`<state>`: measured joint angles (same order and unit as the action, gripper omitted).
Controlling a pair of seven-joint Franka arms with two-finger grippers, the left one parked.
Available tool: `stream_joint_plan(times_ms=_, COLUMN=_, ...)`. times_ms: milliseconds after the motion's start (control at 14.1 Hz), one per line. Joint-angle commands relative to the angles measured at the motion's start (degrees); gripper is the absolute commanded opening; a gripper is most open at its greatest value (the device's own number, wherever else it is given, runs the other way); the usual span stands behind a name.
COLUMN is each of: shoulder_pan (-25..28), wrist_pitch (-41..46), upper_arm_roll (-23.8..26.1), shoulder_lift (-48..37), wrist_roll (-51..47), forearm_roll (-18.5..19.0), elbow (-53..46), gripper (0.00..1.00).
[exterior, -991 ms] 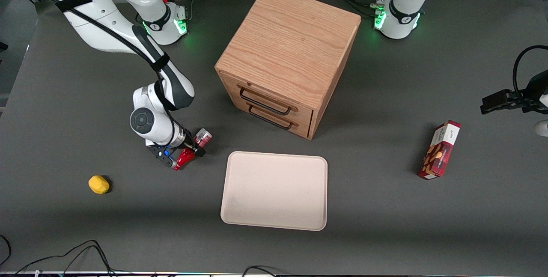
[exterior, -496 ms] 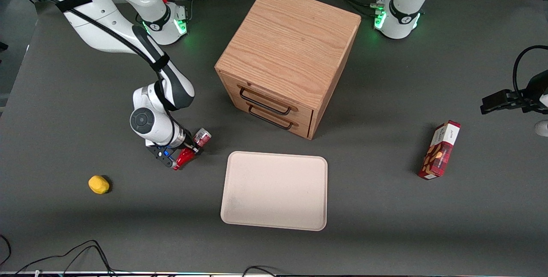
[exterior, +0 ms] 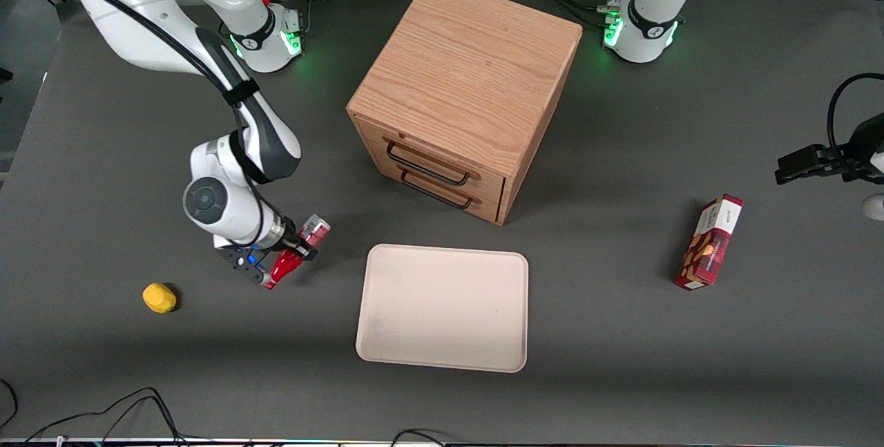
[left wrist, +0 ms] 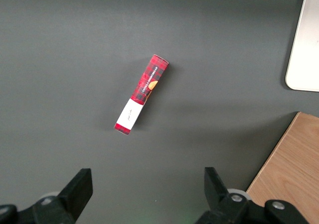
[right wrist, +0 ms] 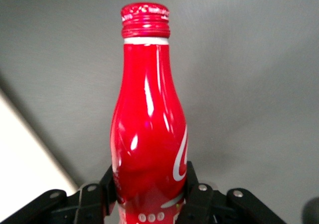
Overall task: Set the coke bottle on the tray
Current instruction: 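Carry the bottle over the cream tray with the right gripper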
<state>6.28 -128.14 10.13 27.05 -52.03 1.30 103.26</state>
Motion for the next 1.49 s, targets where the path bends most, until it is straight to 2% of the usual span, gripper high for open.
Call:
stream_joint_plan(times_ms=0, shoulder_pan=0.3, wrist_pitch=11.3, upper_arm_roll=0.6, shoulder_lift=0.1, wrist_roll=4.1, forearm_roll=0.9, elbow=-12.3, gripper=0.00)
stream_joint_plan(times_ms=212, shoulder_pan=0.4, wrist_pitch=18.9, upper_arm_roll=1.8, shoulder_lift=2.1, wrist_roll=8.1, forearm_roll=1.0, elbow=-23.2, gripper=0.00)
stream_joint_plan(times_ms=354, shoulder_pan=1.1, wrist_pitch=21.7, upper_arm_roll=2.8, shoulder_lift=4.8, wrist_roll=11.3, forearm_roll=2.8, elbow=-29.7, gripper=0.00)
stream_joint_plan(times_ms=637, shoulder_pan=5.9, wrist_pitch=21.4, upper_arm_roll=3.3, shoulder_lift=14.8, wrist_roll=18.4, forearm_roll=4.3, elbow=-42.4, gripper=0.00)
stream_joint_plan(times_ms=850, shoulder_pan=7.2, wrist_pitch=15.1, upper_arm_roll=3.3, shoulder_lift=21.6, wrist_roll=22.5, forearm_roll=4.3, elbow=-45.6, gripper=0.00)
stream_joint_plan(times_ms=1274, shoulder_pan=9.8, wrist_pitch=4.0, upper_arm_roll=3.2, shoulder_lift=31.9, wrist_roll=21.7, forearm_roll=4.4, elbow=-45.6, gripper=0.00)
stream_joint_plan(times_ms=1416, shoulder_pan=9.9, wrist_pitch=2.2, upper_arm_roll=3.1, shoulder_lift=33.6, wrist_roll=21.5, forearm_roll=4.4, elbow=-45.6, gripper=0.07)
